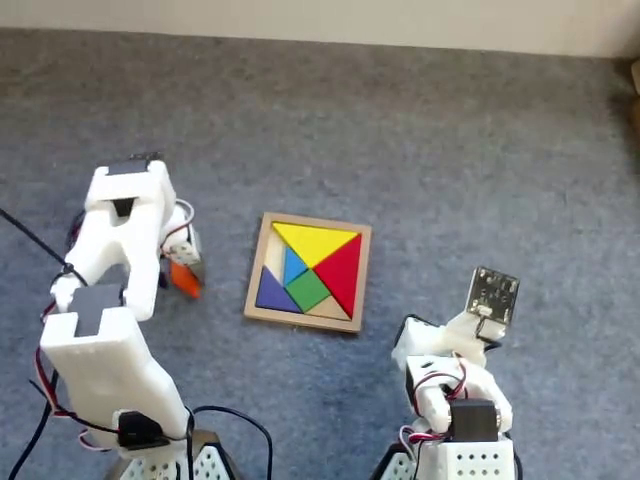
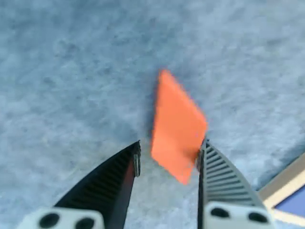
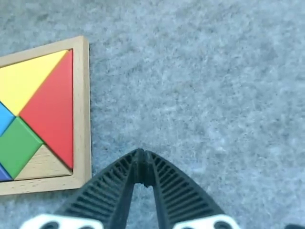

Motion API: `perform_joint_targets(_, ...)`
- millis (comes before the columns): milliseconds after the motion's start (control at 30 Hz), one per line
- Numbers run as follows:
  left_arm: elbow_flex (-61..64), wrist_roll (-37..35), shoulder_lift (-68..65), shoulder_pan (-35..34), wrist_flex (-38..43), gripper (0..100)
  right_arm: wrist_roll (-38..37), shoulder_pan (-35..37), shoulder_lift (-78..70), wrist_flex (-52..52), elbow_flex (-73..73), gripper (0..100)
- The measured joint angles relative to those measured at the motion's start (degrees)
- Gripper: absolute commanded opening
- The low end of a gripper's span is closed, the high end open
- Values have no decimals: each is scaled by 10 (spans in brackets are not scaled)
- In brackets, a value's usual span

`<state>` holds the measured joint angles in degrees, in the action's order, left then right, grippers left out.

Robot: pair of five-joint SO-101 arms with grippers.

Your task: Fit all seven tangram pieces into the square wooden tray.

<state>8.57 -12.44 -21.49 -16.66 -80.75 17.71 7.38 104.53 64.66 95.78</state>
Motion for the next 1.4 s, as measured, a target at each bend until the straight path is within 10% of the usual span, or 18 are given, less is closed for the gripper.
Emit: perform_joint_targets(1400,-126,111,-47,52,-65,5,0,0,0,0,0,4)
